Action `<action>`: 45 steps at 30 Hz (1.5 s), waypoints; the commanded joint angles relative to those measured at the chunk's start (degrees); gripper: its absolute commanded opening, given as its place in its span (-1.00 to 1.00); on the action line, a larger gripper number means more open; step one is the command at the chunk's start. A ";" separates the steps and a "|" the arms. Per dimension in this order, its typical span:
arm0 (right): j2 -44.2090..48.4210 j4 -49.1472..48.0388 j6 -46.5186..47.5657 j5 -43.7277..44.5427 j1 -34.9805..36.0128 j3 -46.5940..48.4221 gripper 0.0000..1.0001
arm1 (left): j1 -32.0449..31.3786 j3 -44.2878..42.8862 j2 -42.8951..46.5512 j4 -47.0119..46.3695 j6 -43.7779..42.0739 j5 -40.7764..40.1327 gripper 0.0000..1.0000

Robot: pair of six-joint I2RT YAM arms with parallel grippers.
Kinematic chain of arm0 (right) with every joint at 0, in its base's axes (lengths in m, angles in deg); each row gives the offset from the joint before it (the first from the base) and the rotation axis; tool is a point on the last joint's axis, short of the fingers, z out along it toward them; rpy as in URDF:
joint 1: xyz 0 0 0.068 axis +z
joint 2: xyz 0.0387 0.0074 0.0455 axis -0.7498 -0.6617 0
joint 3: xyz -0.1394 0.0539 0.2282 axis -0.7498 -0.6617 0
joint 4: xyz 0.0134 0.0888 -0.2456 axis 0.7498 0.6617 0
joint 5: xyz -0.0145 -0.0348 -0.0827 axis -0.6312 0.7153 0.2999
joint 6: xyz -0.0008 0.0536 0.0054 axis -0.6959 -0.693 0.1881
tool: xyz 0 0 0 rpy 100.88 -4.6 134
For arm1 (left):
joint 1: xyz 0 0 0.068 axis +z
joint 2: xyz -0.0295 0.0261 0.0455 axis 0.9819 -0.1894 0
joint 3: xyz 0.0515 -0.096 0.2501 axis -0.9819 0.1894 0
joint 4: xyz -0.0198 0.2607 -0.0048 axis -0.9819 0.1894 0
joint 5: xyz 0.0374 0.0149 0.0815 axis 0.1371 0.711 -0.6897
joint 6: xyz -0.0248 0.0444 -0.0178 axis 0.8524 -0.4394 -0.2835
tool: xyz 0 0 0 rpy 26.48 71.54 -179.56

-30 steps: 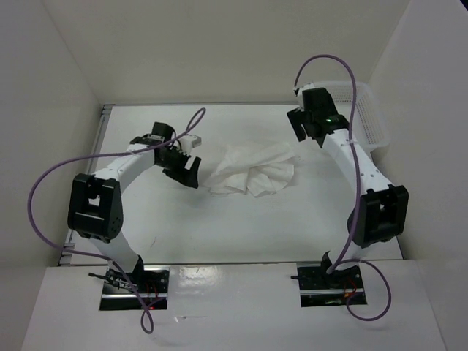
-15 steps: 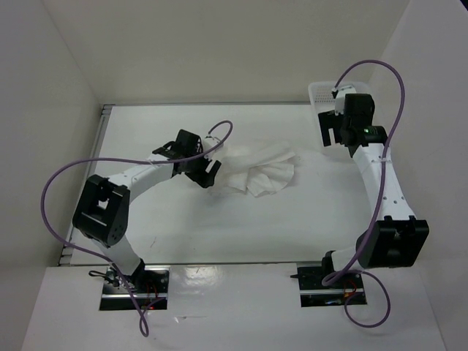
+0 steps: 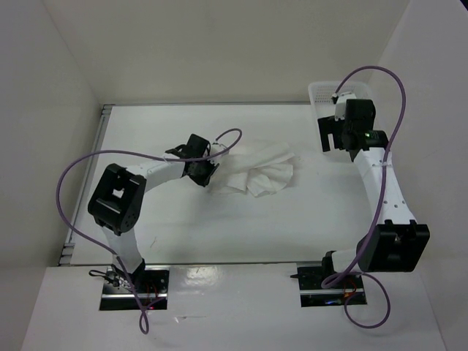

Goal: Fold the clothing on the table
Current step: Flatten the skirt out

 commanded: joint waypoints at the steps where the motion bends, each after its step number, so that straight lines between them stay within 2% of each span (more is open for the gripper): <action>1: 2.76 -0.60 -0.69 -0.65 -0.46 -1.01 0.98 | -1.04 -5.55 -0.98 2.38 -0.75 3.29 -1.00; 4: 3.99 -1.13 -0.69 -1.27 -0.99 -2.14 0.98 | -1.75 -12.31 -1.50 9.04 -3.55 6.71 -1.00; 5: 3.99 -1.13 -0.69 -1.27 -0.99 -2.15 0.98 | -2.62 -20.26 -1.51 13.68 -4.35 6.73 -1.00; 8: 5.05 -1.66 -1.31 -3.37 -2.04 -3.64 0.98 | -4.04 -35.75 -5.80 23.86 -7.68 9.70 -1.00; 9: 5.57 -2.18 -1.31 -4.07 -2.56 -4.34 0.98 | -4.73 -48.25 -7.47 26.79 -8.39 11.02 -1.00; 12: 6.71 -2.18 -1.84 -6.45 -3.62 -5.48 0.98 | -4.75 -72.19 -16.07 39.70 -7.88 16.91 -1.00; 13: 7.24 -2.18 -1.84 -6.97 -3.62 -5.49 0.98 | -4.13 -90.64 -21.32 42.96 -6.74 18.84 -1.00; 14: 7.24 -2.18 -1.84 -7.50 -3.62 -5.49 0.98 | -4.13 -92.91 -21.37 42.99 -5.95 19.38 -1.00; 15: 7.85 -2.18 -1.84 -7.51 -4.23 -5.49 0.98 | -4.13 -90.50 -19.28 40.38 -5.24 16.95 -1.00; 17: 7.86 -2.18 -1.84 -8.29 -4.24 -5.49 0.98 | -1.77 -86.62 -16.18 38.86 -4.28 17.97 -1.00; 20: 7.86 -1.57 -1.84 -10.57 -4.24 -5.49 0.98 | 6.48 -79.53 -12.77 39.05 -0.94 27.88 -1.00; 21: 7.86 -1.05 -1.84 -11.28 -4.24 -5.49 0.98 | 9.38 -70.26 -9.71 37.82 1.42 36.44 -1.00; 22: 7.16 -1.04 -1.84 -12.07 -4.24 -5.49 0.96 | 15.33 -65.04 -8.03 34.85 2.14 40.88 -1.00; 23: 7.16 -0.43 -1.84 -13.29 -4.24 -5.49 0.96 | 18.17 -59.94 -6.10 33.08 2.76 43.79 -1.00; 24: 6.37 -0.42 -1.84 -13.92 -4.24 -4.79 0.93 | 20.81 -50.32 -1.90 30.97 4.41 46.95 -1.00; 27: 4.53 0.89 -1.84 -16.46 -4.24 -2.87 0.91 | 28.55 -40.66 4.36 28.31 3.13 46.98 -1.00; 30: 2.33 2.38 -1.84 -19.53 -4.24 -0.67 0.91 | 33.22 -29.07 8.85 32.16 -3.11 46.28 -1.00; 32: 0.40 3.52 -1.31 -21.03 -4.24 0.57 0.89 | 33.84 -22.30 13.23 32.88 -9.44 44.18 -1.00; 33: -0.22 3.53 -1.31 -21.65 -4.24 1.45 0.89 | 33.84 -15.22 14.91 32.88 -11.20 42.87 -1.00; 34: -0.92 3.53 -0.79 -22.27 -3.54 1.98 0.86 | 33.84 -11.93 16.67 32.88 -13.74 39.55 -1.00; 37: -3.82 4.85 -0.25 -22.88 -1.52 4.00 0.84 | 31.48 -2.07 23.35 32.35 -16.65 36.97 -1.00; 38: -6.18 6.15 0.36 -22.89 0.57 5.74 0.84 | 30.08 1.77 28.06 33.57 -18.75 35.83 -0.99; 39: -7.86 7.56 1.14 -22.89 1.38 7.07 0.84 | 28.93 2.60 28.98 34.28 -18.77 34.78 -0.89; 42: -10.06 8.72 2.46 -22.01 5.94 9.88 0.84 | 28.92 3.75 32.59 33.24 -16.93 30.82 -0.80; 43: -11.64 10.11 2.47 -21.14 8.65 10.59 0.84 | 28.92 3.75 33.38 33.23 -16.93 30.12 -0.28; 45: -13.31 10.65 3.70 -19.64 11.57 12.70 0.89 | 28.92 3.22 35.58 32.53 -16.93 26.69 0.07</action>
